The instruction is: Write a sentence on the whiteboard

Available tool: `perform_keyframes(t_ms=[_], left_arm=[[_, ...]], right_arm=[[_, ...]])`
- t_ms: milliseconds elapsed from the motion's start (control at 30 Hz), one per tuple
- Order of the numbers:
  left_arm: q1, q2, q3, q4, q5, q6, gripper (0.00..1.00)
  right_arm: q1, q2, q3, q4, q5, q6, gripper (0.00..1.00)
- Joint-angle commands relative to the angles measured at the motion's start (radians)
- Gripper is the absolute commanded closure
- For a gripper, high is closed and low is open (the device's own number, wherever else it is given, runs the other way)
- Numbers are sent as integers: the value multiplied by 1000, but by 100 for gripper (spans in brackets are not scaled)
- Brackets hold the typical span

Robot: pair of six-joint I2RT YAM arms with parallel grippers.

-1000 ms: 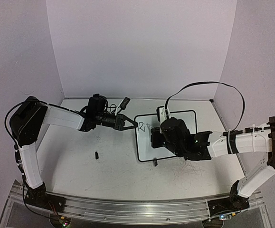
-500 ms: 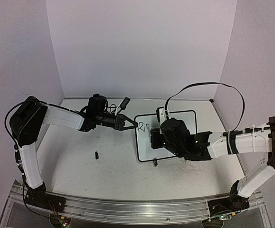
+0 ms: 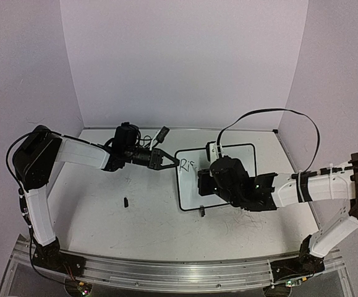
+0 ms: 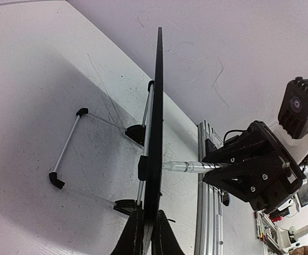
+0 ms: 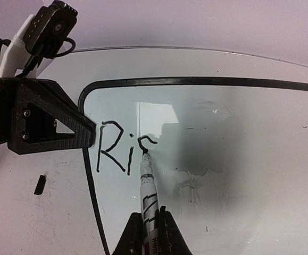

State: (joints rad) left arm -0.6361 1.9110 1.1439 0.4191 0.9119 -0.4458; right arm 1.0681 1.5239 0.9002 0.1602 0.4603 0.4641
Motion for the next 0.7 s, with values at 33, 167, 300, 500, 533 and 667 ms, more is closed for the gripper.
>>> perform_keyframes(t_ms=[33,167,300,500,533,667], left_arm=[[-8,-7,1,24,28,-24,100],[-8,-7,1,24,27,-24,100],[-8,-8,0,24,28,-24,100],[-8,-9,0,23,28,-24,100],[-8,-10,0,24,28,-24,100],[-8,-9,0,24,28,-24,100]], right_arm=[[-3,-39,-30,-63,59,32,100],[-3,-50,-41,-71,57,40,100],[0,-47,-46,-73,45,42,100],[16,-27,-40,-72,35,51,100],[18,-26,-39,-71,34,51,100],[24,-11,-28,-63,29,50,100]])
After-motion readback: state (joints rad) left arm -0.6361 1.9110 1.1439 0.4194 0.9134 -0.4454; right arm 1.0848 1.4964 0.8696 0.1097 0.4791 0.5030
